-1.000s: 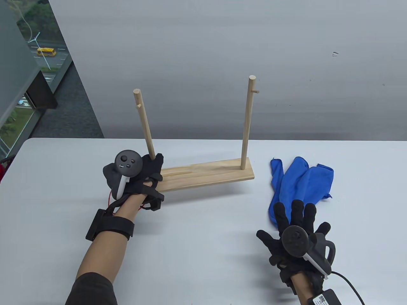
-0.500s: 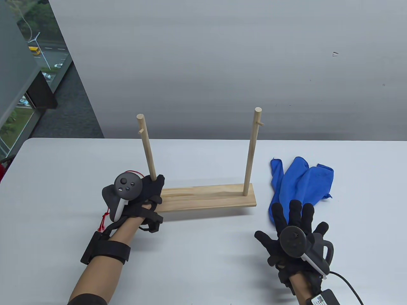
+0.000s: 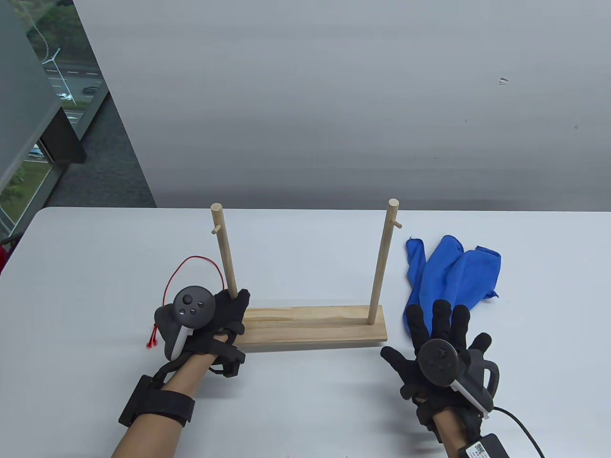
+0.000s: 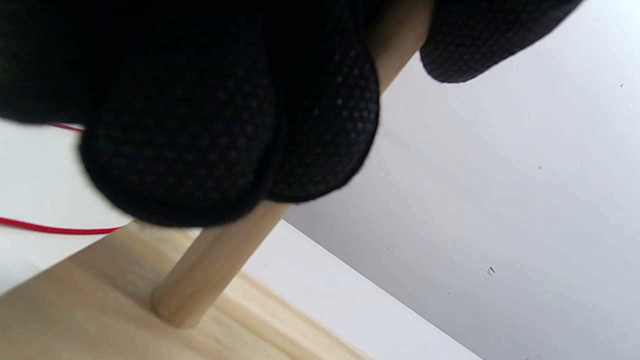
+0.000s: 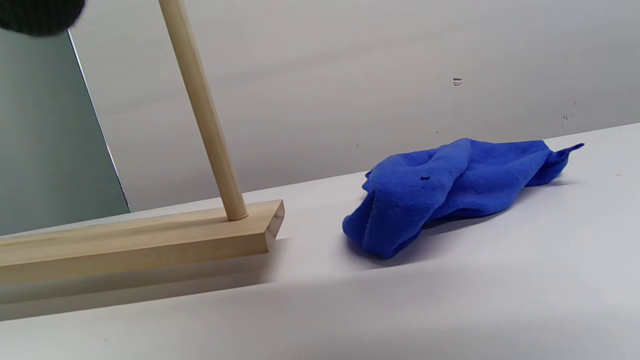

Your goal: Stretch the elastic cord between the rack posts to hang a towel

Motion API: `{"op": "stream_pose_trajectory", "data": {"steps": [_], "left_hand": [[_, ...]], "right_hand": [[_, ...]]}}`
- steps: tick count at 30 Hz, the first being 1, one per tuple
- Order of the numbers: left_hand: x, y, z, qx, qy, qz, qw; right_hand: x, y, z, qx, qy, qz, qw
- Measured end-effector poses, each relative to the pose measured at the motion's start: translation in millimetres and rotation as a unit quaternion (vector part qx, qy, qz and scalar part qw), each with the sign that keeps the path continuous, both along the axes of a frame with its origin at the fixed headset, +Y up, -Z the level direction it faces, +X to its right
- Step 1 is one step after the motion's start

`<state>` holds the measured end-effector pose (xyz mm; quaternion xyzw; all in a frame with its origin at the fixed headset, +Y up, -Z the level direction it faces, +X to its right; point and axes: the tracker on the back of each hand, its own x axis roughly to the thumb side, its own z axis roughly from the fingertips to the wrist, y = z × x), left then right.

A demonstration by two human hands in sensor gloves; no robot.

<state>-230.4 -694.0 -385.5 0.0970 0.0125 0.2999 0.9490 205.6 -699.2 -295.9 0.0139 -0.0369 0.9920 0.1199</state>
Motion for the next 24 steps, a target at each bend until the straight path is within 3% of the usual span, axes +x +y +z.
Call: {"op": "stream_pose_trajectory", "data": {"steps": [15,24], "left_hand": [[-2.7,-28.7,2.1,-0.032,-0.007,0.02,0.999],[-4.3,-29.6,-0.7,-0.043,-0.009,0.02,0.999]], "right_hand": [[-1.1,-0.8,-0.7,-0.007,-0.004,0.001,1.0],[-1.8,-1.2,-1.1,-0.012,-0.003,-0.001,1.0]]}}
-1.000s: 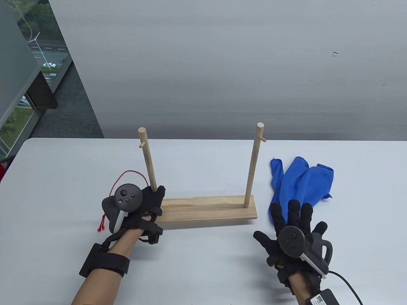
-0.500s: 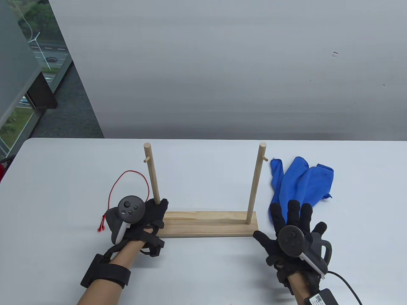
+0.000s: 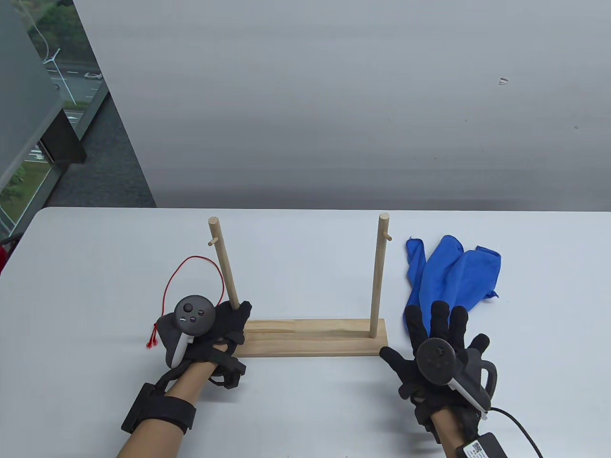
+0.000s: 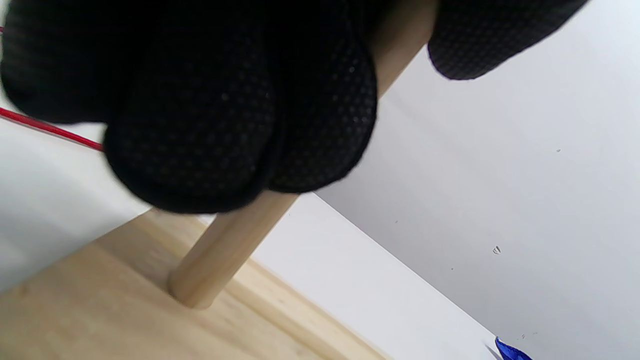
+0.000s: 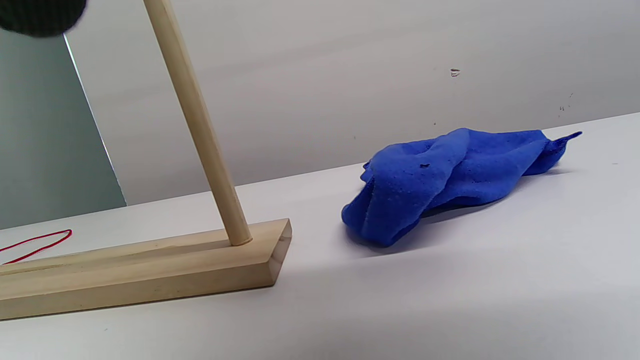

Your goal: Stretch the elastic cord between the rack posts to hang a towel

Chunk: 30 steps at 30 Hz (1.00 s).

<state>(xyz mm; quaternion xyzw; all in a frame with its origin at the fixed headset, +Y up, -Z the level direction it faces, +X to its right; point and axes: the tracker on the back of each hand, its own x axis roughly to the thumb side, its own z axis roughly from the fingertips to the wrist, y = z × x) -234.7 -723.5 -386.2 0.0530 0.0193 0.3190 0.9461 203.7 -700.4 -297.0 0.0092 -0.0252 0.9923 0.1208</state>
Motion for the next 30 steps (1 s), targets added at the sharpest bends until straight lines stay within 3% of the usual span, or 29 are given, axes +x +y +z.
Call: {"op": "stream_pose_trajectory", "data": {"steps": [7,15,20,30], "left_hand": [[-4.0,1.0,0.6,-0.024,-0.006,0.008,1.0],[-29.5,11.1,18.4,-0.001,-0.029,0.019,0.999],[-55.7,16.9,21.4,0.012,-0.006,0.073,0.997],[-88.1,24.9,15.8,0.003,0.04,0.044,0.998]], "right_hand": [[-0.3,0.1,0.2,0.001,0.002,-0.001,1.0],[0.3,-0.4,0.5,-0.001,0.003,-0.006,1.0],[-0.8,-1.4,0.7,-0.007,0.003,-0.008,1.0],[-0.6,-1.8,0.8,-0.009,0.003,-0.012,1.0]]}}
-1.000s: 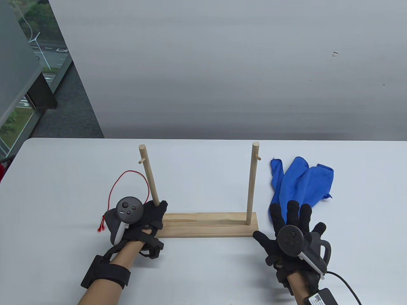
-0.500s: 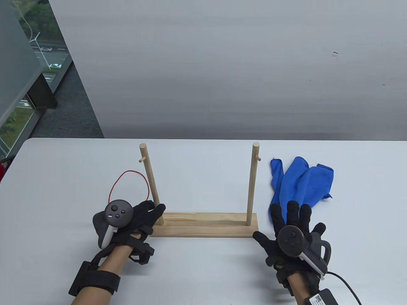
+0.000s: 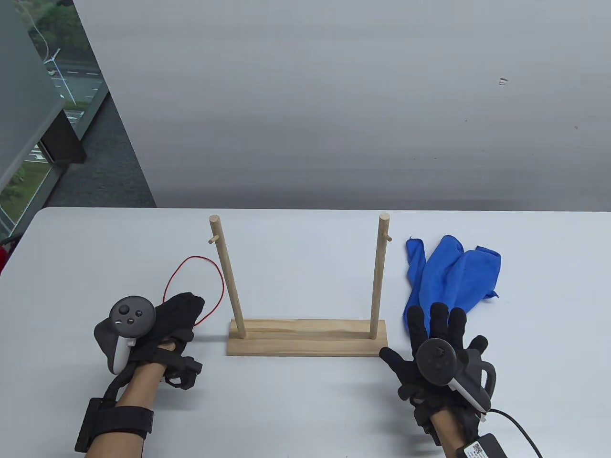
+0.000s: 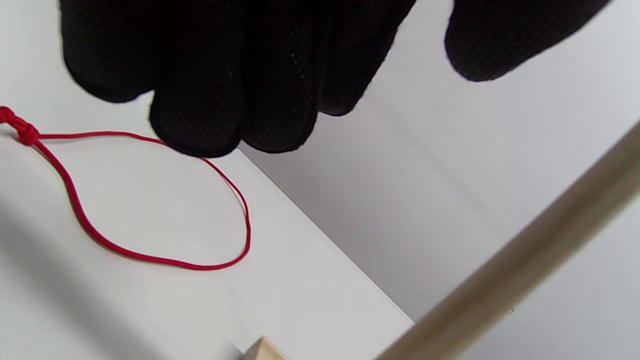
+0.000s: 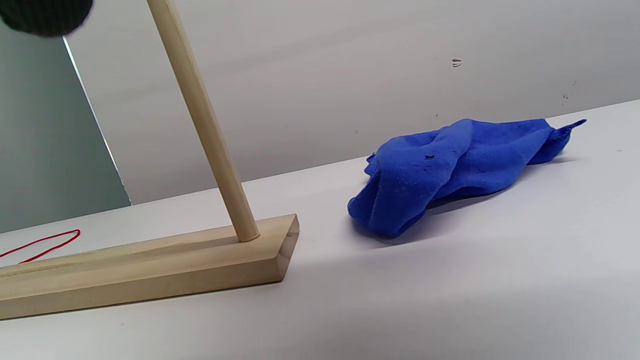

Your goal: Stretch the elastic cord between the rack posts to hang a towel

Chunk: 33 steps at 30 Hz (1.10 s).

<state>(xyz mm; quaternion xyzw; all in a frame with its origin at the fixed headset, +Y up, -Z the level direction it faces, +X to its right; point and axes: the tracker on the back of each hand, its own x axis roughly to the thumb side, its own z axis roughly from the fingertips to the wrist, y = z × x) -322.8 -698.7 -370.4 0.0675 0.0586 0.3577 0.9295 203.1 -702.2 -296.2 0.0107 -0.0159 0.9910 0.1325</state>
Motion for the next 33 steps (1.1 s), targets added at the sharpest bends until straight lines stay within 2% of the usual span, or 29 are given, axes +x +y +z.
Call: {"op": "stream_pose_trajectory", "data": {"steps": [7,16,25,33], "left_hand": [[-17.8,4.4,-6.2,-0.039,0.023,-0.007,0.999],[-39.1,4.6,-15.1,-0.095,0.05,-0.067,0.992],[-50.1,-7.0,-23.4,-0.147,0.074,-0.146,0.975],[-56.9,-20.1,-29.2,-0.172,0.087,-0.166,0.967]], "right_hand": [[-0.1,-0.4,-0.1,-0.002,0.001,-0.002,1.0],[0.0,-1.1,-0.2,-0.007,0.0,-0.003,1.0],[-0.6,-2.3,-0.6,-0.012,0.001,-0.002,1.0],[-1.4,-3.3,-0.9,-0.018,0.002,-0.002,1.0]]}}
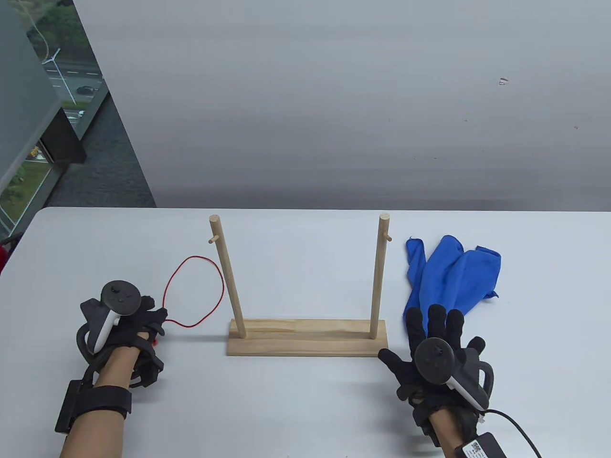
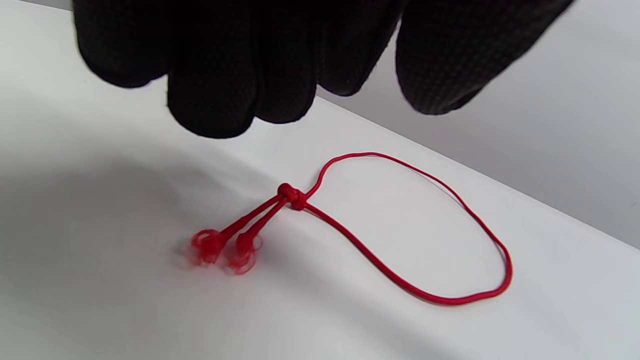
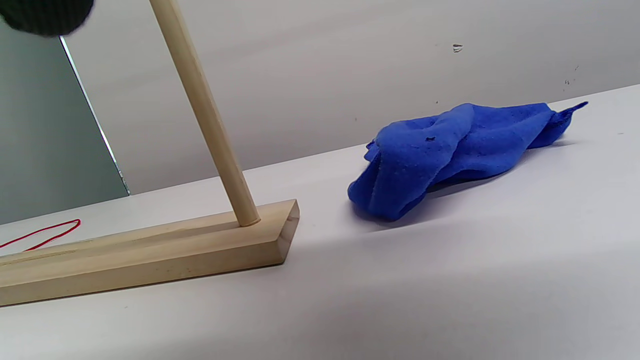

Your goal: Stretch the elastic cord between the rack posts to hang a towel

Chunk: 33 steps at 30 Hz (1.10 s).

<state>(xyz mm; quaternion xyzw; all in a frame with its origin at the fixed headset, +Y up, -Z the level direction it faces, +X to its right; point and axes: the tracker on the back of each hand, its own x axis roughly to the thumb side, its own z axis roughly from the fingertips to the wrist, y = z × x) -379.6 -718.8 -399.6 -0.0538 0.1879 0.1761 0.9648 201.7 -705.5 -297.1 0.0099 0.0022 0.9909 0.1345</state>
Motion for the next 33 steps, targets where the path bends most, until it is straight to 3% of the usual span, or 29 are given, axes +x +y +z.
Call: {"op": "stream_pose_trajectory", "data": {"steps": [15,23,33], "left_hand": [[-14.1,-17.7,-7.7,-0.056,0.019,-0.012,0.998],[-4.6,-32.7,-14.8,-0.105,-0.003,-0.09,0.99],[2.9,-42.4,-17.7,-0.114,-0.01,-0.145,0.983]], "right_hand": [[-0.4,-1.1,-0.9,-0.005,0.001,-0.003,1.0],[-1.1,-2.2,-0.7,-0.011,0.001,-0.002,1.0],[-1.5,-2.8,-1.4,-0.013,0.001,-0.002,1.0]]}}
